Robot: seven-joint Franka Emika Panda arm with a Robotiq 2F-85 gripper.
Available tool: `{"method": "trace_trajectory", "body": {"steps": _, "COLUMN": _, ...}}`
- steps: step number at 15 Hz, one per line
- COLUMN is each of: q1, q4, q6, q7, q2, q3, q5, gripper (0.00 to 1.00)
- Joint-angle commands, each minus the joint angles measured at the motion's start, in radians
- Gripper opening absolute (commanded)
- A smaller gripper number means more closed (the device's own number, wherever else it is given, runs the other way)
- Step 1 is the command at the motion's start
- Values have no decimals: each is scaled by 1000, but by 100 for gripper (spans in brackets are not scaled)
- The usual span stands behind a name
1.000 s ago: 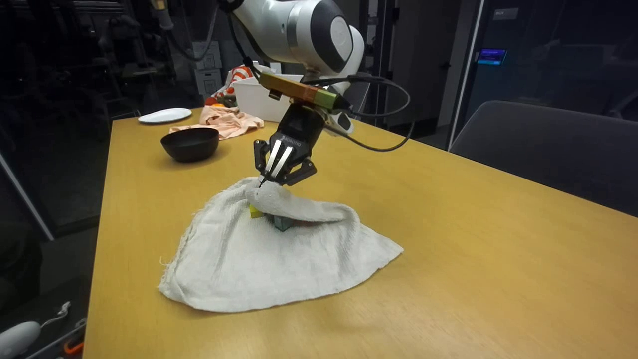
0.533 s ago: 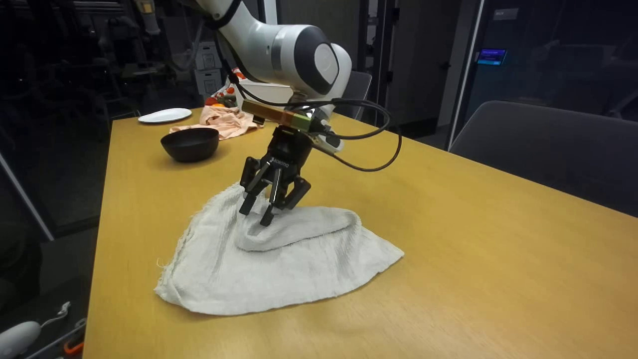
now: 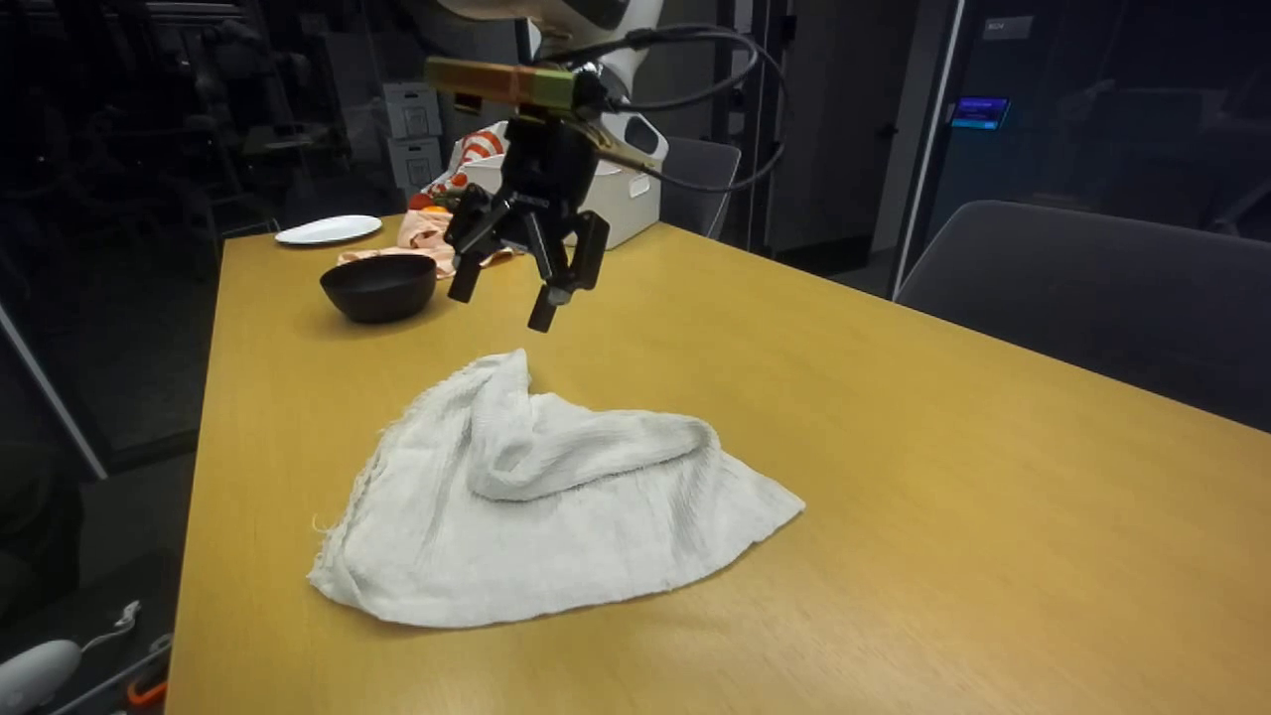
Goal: Fold the white towel
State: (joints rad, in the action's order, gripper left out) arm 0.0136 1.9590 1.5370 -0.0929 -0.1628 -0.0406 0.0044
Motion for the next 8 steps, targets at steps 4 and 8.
{"method": "trace_trajectory", "body": {"steps": 4, "q1": -40, "q4": 96, "q6": 1, "q7": 50, "q2": 121, "q3": -4, "q5": -21, "gripper": 99}}
{"method": "trace_trajectory", "body": {"steps": 8, "q1": -51, "q4": 171, "q6": 25, "q7": 81, "q2": 184, "q3": -10, "q5": -42, "gripper": 100}}
